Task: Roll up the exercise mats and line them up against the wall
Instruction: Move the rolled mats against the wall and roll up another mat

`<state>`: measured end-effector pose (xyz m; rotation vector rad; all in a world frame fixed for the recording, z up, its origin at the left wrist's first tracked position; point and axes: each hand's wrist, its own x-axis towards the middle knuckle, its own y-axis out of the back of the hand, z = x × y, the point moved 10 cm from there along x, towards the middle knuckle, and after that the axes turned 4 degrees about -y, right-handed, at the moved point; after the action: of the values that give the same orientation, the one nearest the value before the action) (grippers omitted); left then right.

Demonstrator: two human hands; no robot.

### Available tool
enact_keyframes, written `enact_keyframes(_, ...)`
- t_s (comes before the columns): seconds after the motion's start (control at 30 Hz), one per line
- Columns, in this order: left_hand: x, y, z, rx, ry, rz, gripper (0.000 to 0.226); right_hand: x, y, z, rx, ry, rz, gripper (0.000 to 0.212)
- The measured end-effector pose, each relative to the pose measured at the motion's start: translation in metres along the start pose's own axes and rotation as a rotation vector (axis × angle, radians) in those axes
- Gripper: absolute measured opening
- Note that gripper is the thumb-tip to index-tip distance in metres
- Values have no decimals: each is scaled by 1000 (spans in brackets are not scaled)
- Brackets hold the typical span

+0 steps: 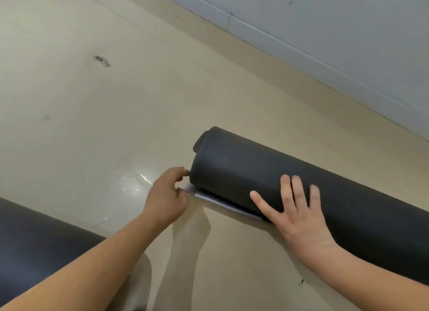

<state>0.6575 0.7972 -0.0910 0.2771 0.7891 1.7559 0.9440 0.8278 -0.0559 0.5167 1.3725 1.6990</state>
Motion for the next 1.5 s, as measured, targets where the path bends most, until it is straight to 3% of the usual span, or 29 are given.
enact_keyframes(0.07,-7,34,-15,-182,123,168,42,-16,-4,-17,20,74,17,125)
enact_keyframes(0.1,-6,39,-16,-250,169,161,45,-24,-1,-27,31,117,47,112)
enact_keyframes(0.17,-1,25,1,-284,150,-31,68,-36,16,-45,100,214,135,91)
enact_keyframes(0.23,0,9,21,-194,65,-188,69,-37,33,-51,183,269,162,86)
enact_keyframes(0.3,-1,3,31,-99,23,-213,57,-31,38,-43,156,250,130,96)
enact_keyframes(0.43,-2,3,39,-42,-9,-185,53,-22,16,-6,110,114,-118,132)
enact_keyframes(0.73,9,-5,52,-8,66,-131,48,-1,12,14,188,101,-169,127)
enact_keyframes(0.83,8,-1,66,271,-31,-180,64,-2,10,16,202,98,-186,126)
enact_keyframes(0.97,-34,-27,91,737,-432,-263,116,-4,13,22,225,84,-196,127)
enact_keyframes(1.07,-54,-48,71,882,-552,-224,119,-8,9,30,210,51,-311,133)
enact_keyframes(1.2,-58,-51,65,872,-596,-85,105,-14,5,31,174,5,-374,148)
enact_keyframes(1.5,-34,-59,80,807,-614,-68,101,-15,-1,42,183,-65,-263,146)
